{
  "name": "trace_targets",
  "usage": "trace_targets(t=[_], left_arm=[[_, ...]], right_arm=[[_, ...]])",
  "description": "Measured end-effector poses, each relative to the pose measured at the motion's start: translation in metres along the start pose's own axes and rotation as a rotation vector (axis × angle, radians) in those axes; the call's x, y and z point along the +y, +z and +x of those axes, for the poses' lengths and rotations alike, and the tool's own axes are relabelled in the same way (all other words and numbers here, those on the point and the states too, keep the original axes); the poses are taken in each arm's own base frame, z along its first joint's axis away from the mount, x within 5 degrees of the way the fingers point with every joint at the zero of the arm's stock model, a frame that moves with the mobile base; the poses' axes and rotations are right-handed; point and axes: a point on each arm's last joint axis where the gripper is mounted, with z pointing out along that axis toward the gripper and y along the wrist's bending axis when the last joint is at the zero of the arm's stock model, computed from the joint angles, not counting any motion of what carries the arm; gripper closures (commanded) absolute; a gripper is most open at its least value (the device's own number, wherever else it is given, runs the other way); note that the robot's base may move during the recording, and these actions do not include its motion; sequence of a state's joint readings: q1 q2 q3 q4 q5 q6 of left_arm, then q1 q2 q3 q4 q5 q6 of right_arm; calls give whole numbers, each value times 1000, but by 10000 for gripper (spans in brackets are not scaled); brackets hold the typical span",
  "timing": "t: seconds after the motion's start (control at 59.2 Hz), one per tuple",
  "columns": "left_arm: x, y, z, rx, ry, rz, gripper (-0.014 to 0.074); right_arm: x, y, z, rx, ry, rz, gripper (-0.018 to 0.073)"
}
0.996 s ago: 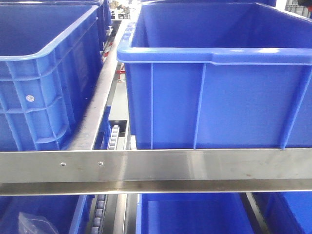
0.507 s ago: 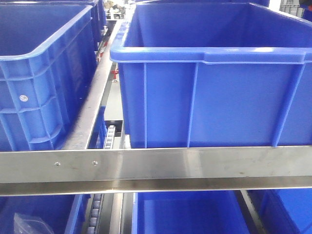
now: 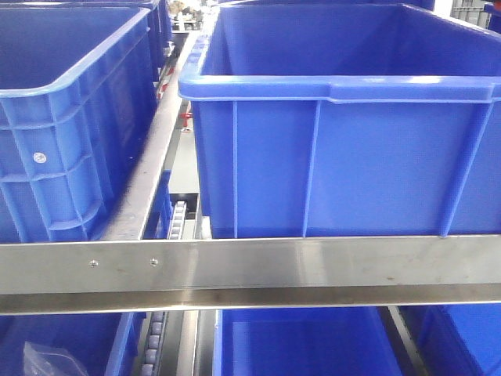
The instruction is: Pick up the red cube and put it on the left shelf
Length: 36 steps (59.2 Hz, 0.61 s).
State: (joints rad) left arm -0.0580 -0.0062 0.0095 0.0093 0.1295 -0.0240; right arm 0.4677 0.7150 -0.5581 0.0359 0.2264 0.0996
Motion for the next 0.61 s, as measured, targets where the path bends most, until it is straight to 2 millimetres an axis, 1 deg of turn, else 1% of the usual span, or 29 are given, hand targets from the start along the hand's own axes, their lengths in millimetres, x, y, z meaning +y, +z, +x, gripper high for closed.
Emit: trace_targets(t=[0.101,0.152,0.287,0.388,0.422,0.456,0.49,0.574,0.608], left_arm=[[0,0,0,0,0,0,495],[0,0,0,0,0,0,495],[0,0,0,0,0,0,495],[0,0,0,0,0,0,495],[0,0,0,0,0,0,495],[0,0,0,0,0,0,495],[0,0,0,0,0,0,495],[0,0,0,0,0,0,495],[0,0,0,0,0,0,495]], right_arm=[[0,3,0,9,0,1,503],[1,7,-5,12,0,2,503],[2,30,-29,26,3,11,503],[0,56,-53,29,9,33,488],[0,63,-63,18,11,37,459],[-1,74,-72,17,13,42,404],[-2,84,-79,15,14,46,325],[-5,110,-94,19,18,58,59],[-5,121,-98,22,18,59,-25]])
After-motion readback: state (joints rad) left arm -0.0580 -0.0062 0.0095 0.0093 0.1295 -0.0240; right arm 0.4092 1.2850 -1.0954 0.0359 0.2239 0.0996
